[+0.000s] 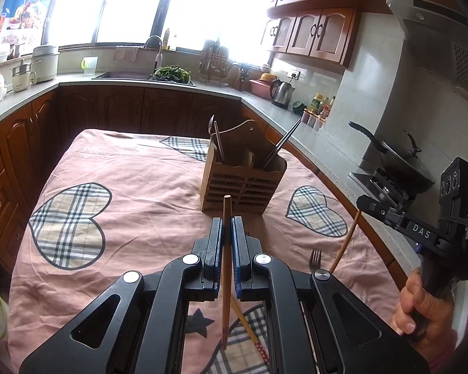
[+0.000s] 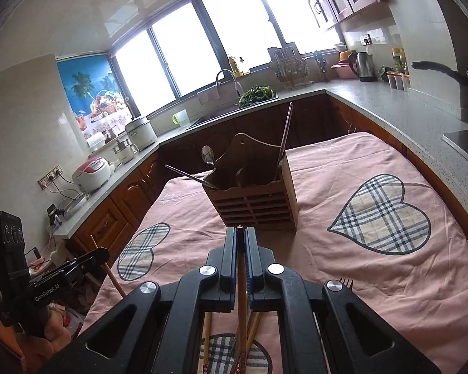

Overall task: Organize utensils
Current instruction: 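Lift both held chopsticks and carry them over the wooden holder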

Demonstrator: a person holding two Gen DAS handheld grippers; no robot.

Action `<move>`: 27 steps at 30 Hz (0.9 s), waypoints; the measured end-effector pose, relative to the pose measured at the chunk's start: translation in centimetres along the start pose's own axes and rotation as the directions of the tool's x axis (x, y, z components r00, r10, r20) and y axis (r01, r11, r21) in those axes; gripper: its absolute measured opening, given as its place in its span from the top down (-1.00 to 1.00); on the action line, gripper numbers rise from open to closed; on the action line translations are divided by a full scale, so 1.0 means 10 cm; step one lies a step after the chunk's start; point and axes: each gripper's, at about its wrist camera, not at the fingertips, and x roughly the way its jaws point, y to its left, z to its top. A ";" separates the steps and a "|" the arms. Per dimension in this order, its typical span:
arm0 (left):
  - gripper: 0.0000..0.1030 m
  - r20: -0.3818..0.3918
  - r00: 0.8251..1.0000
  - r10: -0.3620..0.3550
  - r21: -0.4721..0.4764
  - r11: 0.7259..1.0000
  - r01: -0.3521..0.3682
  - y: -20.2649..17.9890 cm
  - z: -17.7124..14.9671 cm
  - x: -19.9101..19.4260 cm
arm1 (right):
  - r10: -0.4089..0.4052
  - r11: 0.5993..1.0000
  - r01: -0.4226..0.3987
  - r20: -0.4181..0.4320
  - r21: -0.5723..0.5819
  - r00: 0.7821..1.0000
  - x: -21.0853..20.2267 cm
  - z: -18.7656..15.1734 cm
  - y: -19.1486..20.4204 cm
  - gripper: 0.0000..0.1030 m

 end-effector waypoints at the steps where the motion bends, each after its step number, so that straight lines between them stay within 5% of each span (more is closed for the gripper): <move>1: 0.90 0.007 1.000 0.000 -0.003 1.000 0.000 0.00 0.01 -0.02 | 0.001 1.000 -0.001 0.006 -0.002 1.000 -0.02 0.01 0.01 0.91; 16: 0.90 0.138 0.990 0.002 -0.076 0.997 0.009 0.05 0.29 -0.16 | -0.001 1.000 0.001 0.115 0.000 0.993 -0.19 0.24 0.03 0.91; 27: 0.90 0.294 0.956 0.016 -0.105 0.994 0.016 0.01 0.78 -0.07 | -0.009 1.000 0.010 0.201 -0.003 0.980 -0.15 0.64 0.00 0.91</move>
